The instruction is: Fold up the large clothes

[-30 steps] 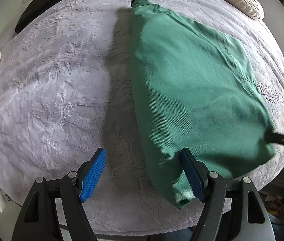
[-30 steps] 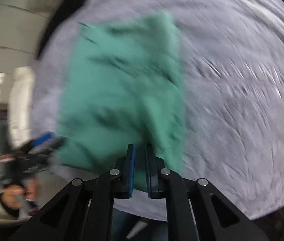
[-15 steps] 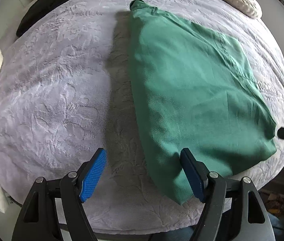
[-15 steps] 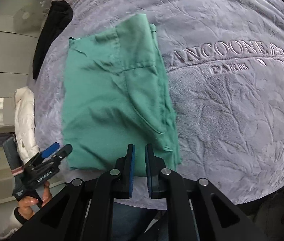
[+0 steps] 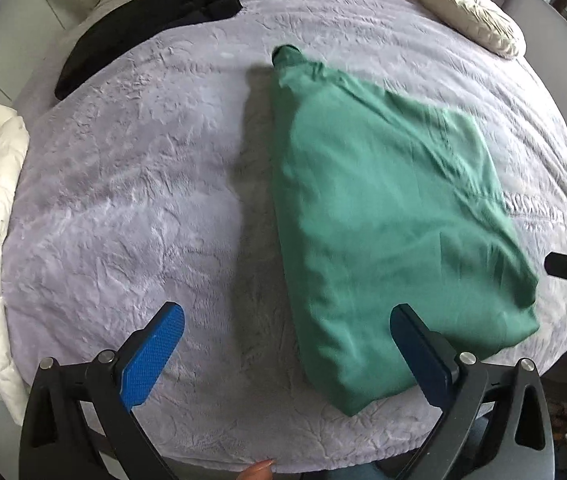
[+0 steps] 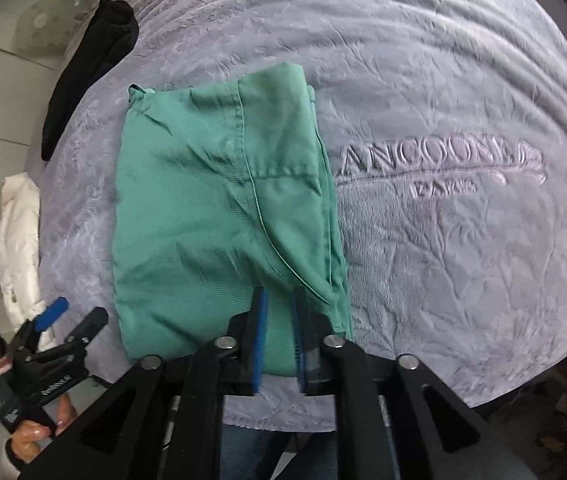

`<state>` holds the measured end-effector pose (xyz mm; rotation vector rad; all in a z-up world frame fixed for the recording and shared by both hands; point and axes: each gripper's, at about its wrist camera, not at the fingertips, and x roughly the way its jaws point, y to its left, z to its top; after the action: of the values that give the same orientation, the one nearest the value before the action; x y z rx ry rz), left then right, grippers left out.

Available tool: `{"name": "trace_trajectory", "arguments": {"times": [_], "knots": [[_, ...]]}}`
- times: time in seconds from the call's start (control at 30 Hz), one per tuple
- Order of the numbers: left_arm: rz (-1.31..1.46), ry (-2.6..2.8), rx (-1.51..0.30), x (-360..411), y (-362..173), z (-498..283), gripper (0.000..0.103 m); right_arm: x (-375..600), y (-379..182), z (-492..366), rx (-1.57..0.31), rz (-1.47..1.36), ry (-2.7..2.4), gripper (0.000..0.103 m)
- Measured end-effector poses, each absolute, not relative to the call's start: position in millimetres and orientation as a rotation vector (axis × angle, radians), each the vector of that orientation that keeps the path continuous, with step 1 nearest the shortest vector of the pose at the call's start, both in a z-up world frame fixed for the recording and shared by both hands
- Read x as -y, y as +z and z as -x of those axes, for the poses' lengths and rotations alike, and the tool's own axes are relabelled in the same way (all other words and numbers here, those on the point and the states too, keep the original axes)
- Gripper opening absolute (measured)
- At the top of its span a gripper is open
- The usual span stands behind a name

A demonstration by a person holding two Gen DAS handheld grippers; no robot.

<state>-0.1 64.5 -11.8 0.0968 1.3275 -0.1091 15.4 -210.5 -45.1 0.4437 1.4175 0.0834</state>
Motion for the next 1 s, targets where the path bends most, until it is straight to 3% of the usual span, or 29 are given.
{"name": "trace_trajectory", "arguments": {"times": [0.03, 0.07, 0.2, 0.27, 0.37, 0.43, 1.0], "knots": [[-0.094, -0.102, -1.326, -62.7, -9.6, -0.1, 0.103, 209.0, -41.7, -16.2, -1.411, -0.43, 0.079, 0.059], [-0.096, -0.094, -1.325, -61.4, -5.3, -2.9, 0.103, 207.2, -38.8, -18.2, -1.402, -0.417, 0.075, 0.066], [-0.097, -0.086, -1.313, -53.4, 5.2, -4.4, 0.103, 197.9, -20.4, -25.9, -1.366, -0.34, 0.062, 0.069], [-0.105, -0.087, -1.305, -50.0, 11.6, -6.1, 0.103, 195.3, -11.8, -27.3, -1.354, -0.317, 0.062, 0.082], [-0.099, -0.092, -1.292, -47.3, 20.2, -8.2, 0.103, 191.1, -2.0, -28.7, -1.328, -0.273, 0.044, 0.088], [-0.094, -0.092, -1.279, -44.8, 26.3, -8.6, 0.103, 190.2, 4.1, -28.8, -1.314, -0.255, 0.025, 0.103], [-0.116, -0.056, -1.213, -27.5, 56.0, -15.8, 0.103, 190.0, 25.6, -27.3, -1.269, -0.16, -0.106, 0.103]]}}
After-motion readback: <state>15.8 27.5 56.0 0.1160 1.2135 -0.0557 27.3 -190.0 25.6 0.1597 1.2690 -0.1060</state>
